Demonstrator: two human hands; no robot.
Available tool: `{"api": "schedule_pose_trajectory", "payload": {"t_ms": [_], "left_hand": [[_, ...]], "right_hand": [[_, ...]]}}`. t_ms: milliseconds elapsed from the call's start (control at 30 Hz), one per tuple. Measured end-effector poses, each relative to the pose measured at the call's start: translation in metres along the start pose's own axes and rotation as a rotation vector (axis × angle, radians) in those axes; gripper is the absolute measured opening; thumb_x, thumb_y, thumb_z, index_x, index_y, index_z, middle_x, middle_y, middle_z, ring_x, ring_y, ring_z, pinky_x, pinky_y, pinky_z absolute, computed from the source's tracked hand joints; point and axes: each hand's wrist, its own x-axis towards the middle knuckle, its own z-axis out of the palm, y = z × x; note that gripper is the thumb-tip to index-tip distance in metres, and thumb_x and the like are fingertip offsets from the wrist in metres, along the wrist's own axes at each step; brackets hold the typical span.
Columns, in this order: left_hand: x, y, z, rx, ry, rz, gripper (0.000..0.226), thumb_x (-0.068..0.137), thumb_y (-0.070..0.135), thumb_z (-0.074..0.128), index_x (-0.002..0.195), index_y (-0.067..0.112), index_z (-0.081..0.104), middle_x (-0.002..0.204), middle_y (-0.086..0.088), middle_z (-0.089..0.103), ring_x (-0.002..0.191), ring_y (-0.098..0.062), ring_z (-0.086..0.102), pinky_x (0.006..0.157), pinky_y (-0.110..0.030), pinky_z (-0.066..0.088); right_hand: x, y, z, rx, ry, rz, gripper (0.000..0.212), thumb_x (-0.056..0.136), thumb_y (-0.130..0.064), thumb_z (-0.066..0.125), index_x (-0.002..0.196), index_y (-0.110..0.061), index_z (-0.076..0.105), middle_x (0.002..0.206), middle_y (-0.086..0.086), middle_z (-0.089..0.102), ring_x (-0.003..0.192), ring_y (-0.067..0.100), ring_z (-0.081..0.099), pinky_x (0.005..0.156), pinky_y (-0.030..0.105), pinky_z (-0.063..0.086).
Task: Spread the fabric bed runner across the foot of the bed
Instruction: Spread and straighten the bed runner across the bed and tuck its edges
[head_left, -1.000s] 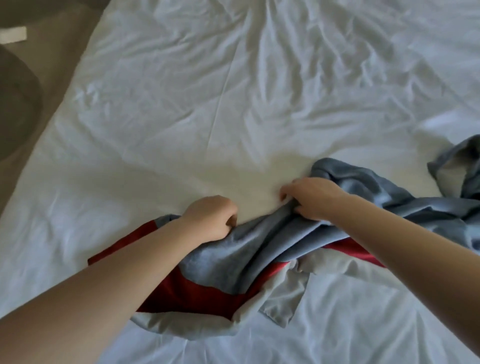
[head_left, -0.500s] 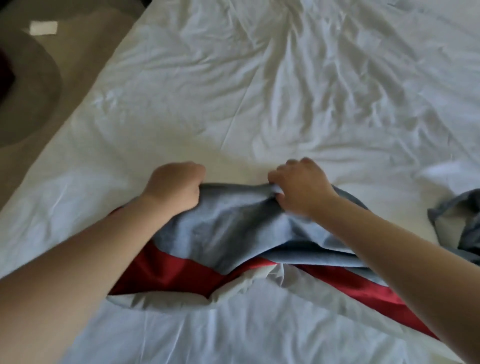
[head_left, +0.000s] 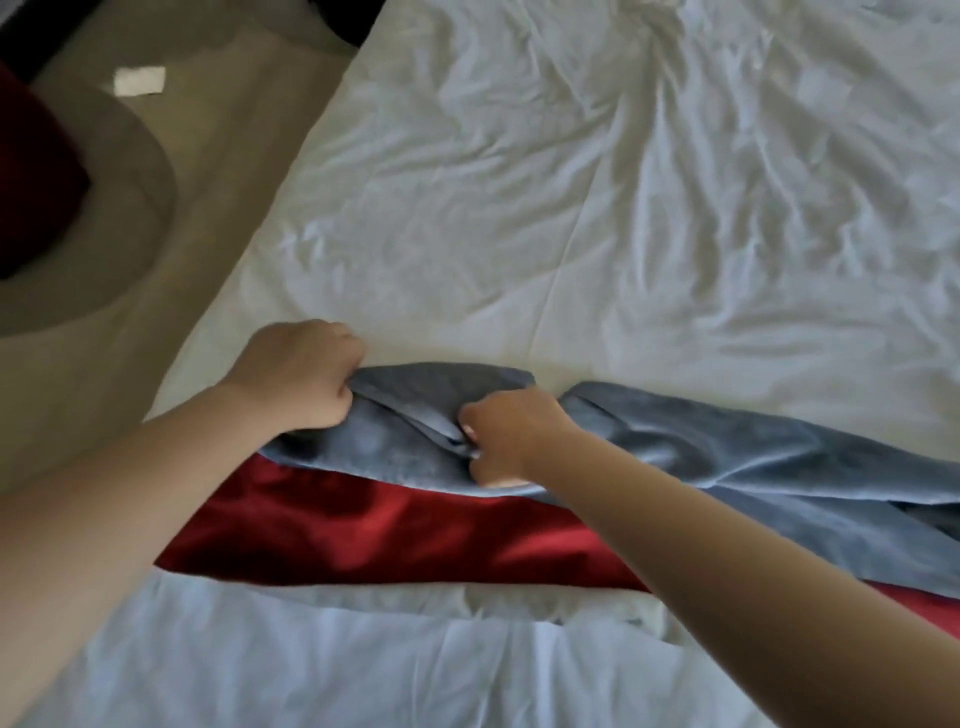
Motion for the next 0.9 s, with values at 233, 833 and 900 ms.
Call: {"api": "schedule_pose_trajectory", "payload": {"t_ms": [233, 833, 900], "left_hand": [[0.037, 0.005, 0.010, -0.416, 0.169, -0.144, 0.013, 0.084, 0.032, 0.057, 0.075, 0.022, 0.059, 0.080, 0.008, 0.058, 0.066, -0.010, 0.054, 0.052, -0.023, 0.037], [0.048, -0.046, -0.016, -0.301, 0.185, -0.089, 0.025, 0.087, 0.000, 0.046, 0.102, 0.013, 0.060, 0.104, -0.008, 0.058, 0.086, -0.029, 0.057, 0.071, -0.041, 0.049], [0.050, -0.062, -0.020, -0.249, 0.218, -0.085, 0.025, 0.084, -0.003, 0.046, 0.100, 0.011, 0.058, 0.105, -0.010, 0.057, 0.086, -0.032, 0.057, 0.070, -0.043, 0.048]], "right_hand": [[0.025, 0.042, -0.019, 0.290, 0.238, 0.310, 0.018, 0.092, -0.035, 0.050, 0.105, -0.026, 0.057, 0.104, -0.001, 0.061, 0.094, 0.024, 0.059, 0.072, 0.032, 0.044], [0.109, 0.000, -0.080, 0.081, 0.462, 0.261, 0.015, 0.083, -0.009, 0.057, 0.092, -0.019, 0.063, 0.095, 0.004, 0.054, 0.071, 0.026, 0.052, 0.056, 0.029, 0.033], [0.118, -0.007, -0.087, 0.101, 0.491, 0.227, 0.018, 0.083, -0.007, 0.056, 0.096, -0.018, 0.062, 0.098, 0.005, 0.053, 0.075, 0.029, 0.054, 0.057, 0.031, 0.036]]}}
